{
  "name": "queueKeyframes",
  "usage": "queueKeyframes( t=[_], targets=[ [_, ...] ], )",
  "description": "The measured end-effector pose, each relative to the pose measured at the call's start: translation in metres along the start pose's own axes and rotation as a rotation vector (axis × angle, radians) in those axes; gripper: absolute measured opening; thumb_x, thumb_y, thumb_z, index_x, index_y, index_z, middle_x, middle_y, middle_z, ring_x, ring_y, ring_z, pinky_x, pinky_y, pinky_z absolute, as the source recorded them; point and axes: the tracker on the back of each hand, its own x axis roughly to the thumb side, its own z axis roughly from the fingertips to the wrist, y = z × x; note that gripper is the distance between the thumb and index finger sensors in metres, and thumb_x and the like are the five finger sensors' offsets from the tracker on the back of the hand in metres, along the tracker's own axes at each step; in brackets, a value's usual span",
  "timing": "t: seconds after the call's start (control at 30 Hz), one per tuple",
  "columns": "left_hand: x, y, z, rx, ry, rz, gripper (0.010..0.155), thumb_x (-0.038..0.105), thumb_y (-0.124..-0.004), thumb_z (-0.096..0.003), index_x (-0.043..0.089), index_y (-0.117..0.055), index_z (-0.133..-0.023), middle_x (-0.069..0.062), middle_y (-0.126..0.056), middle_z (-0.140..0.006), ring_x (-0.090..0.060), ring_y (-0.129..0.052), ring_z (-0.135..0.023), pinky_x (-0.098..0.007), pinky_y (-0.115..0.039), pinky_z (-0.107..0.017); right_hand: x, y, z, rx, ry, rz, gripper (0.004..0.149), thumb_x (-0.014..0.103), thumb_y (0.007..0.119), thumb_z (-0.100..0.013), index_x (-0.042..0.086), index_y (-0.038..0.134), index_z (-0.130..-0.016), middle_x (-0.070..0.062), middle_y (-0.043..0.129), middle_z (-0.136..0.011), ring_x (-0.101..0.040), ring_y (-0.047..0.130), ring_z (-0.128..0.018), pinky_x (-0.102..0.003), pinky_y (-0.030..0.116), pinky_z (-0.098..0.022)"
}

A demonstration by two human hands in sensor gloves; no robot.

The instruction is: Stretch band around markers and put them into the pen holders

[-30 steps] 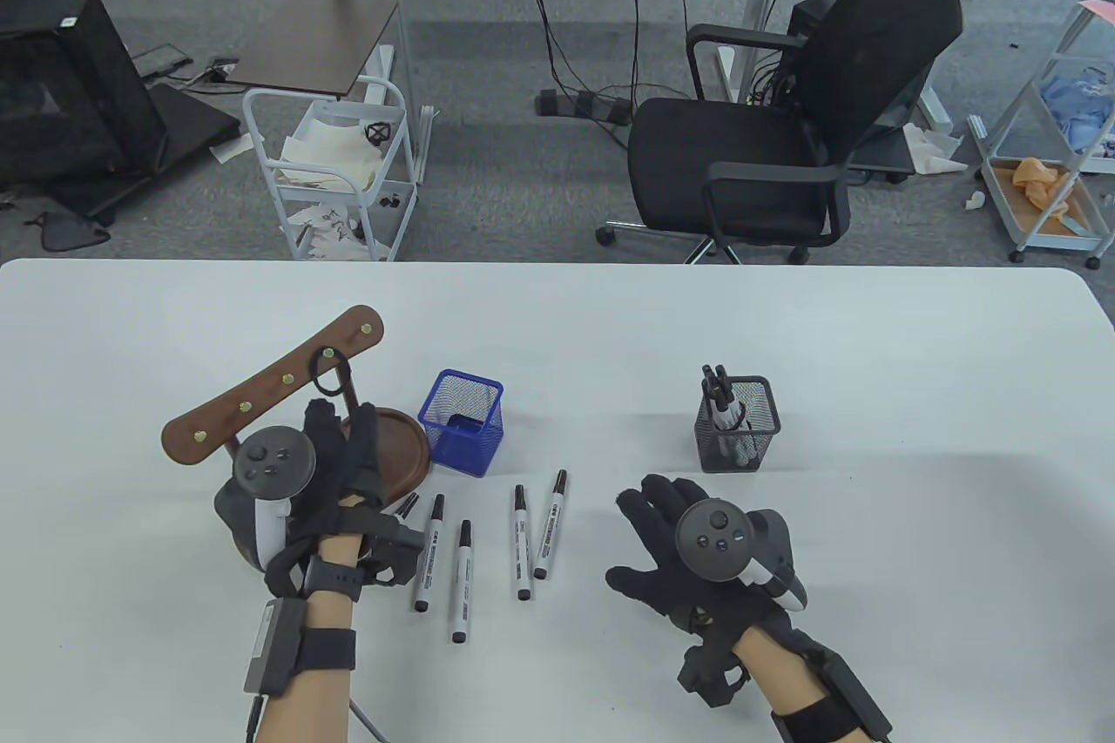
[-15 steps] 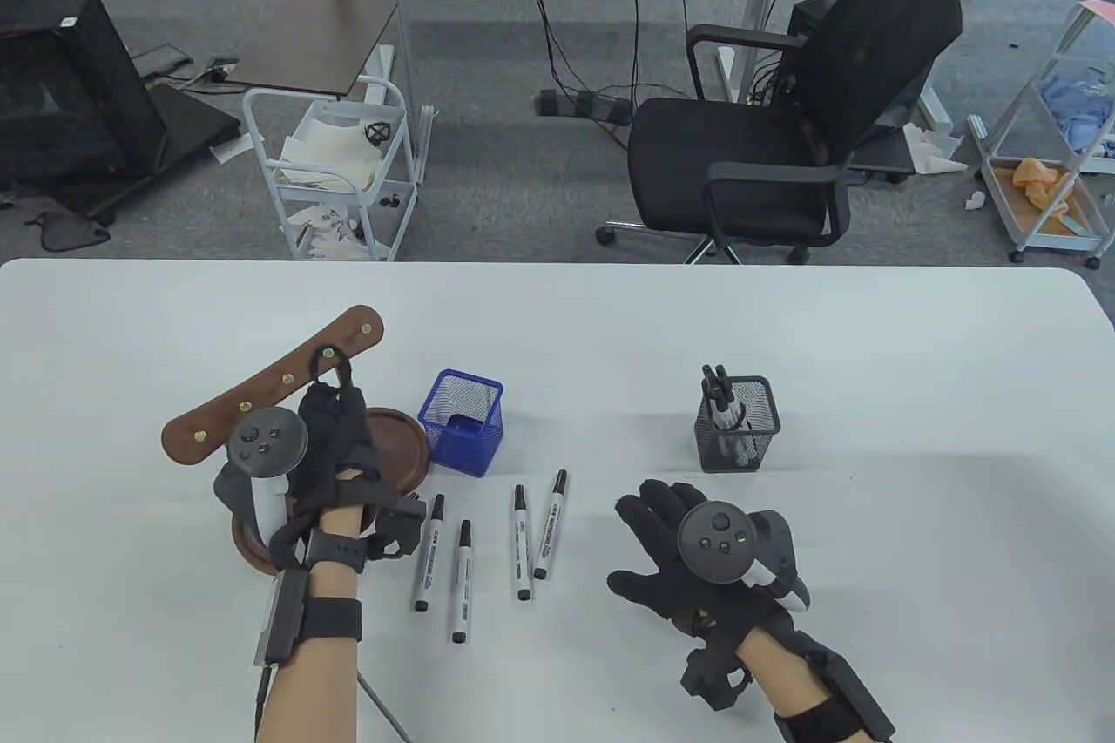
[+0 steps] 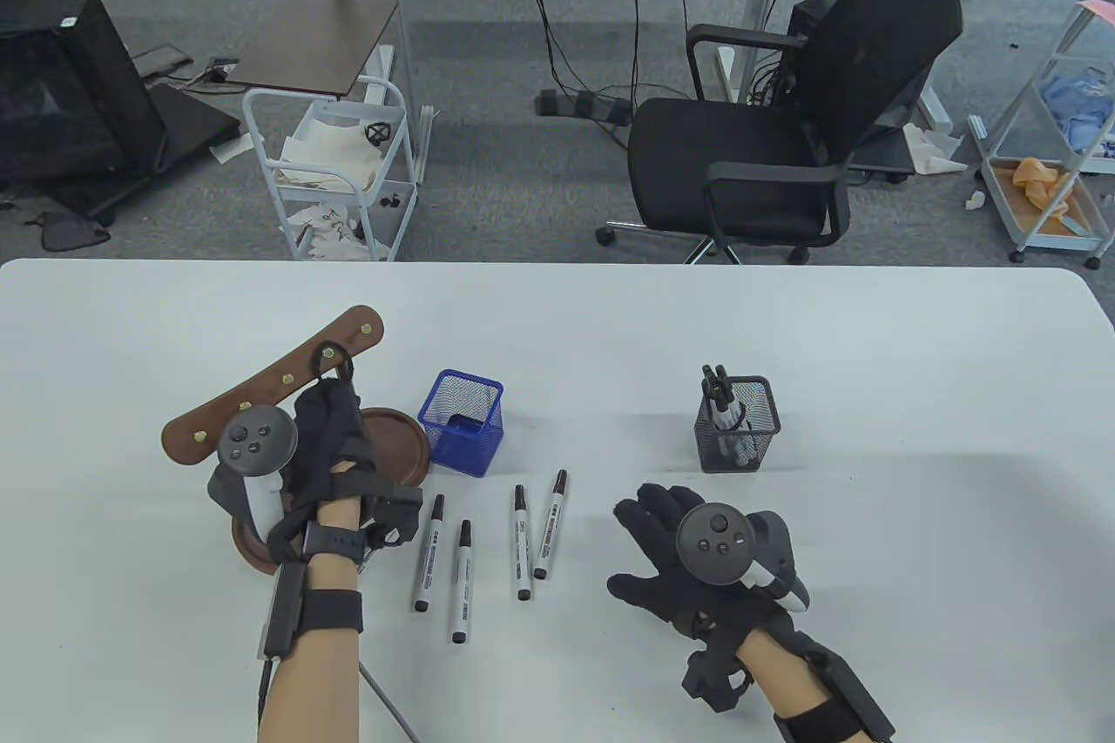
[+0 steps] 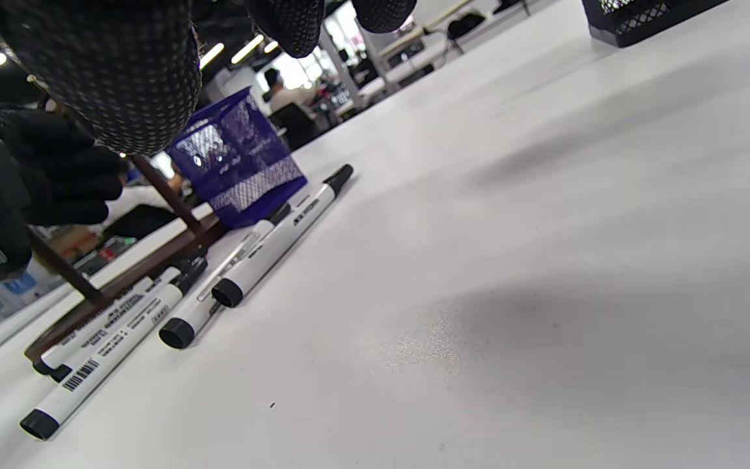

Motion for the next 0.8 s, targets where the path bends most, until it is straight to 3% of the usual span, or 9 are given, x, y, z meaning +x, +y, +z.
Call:
queueKeyframes(
  t=[0.4, 0.8],
  targets=[
    [0.002, 0.007, 0.004, -0.003, -0.022, 0.006, 0.041, 0.031, -0.06, -0.0632, 0.01, -0.061, -0.099, -0.016, -0.081, -0.102, -0.046, -0.074, -0.098, -0.068, -0.059, -0.072, 0.0, 0.002, -0.001, 0.015, 0.008, 0.001, 0.081, 0.051, 0.087, -0.045, 0.024, 0.049, -0.112, -0.015, 0.033, -0.126, -0.045, 0.022, -0.11, -0.072, 0.019, -0.073],
    [0.023, 0.014, 0.016, -0.01, -0.108, 0.016, 0.041, 0.031, -0.06, -0.0634, 0.011, -0.062, -0.099, -0.015, -0.082, -0.102, -0.046, -0.073, -0.099, -0.067, -0.059, -0.072, -0.001, 0.002, -0.001, 0.022, 0.018, 0.003, 0.081, 0.051, 0.087, -0.045, 0.023, 0.049, -0.112, -0.015, 0.033, -0.126, -0.045, 0.022, -0.11, -0.072, 0.019, -0.073]
  ],
)
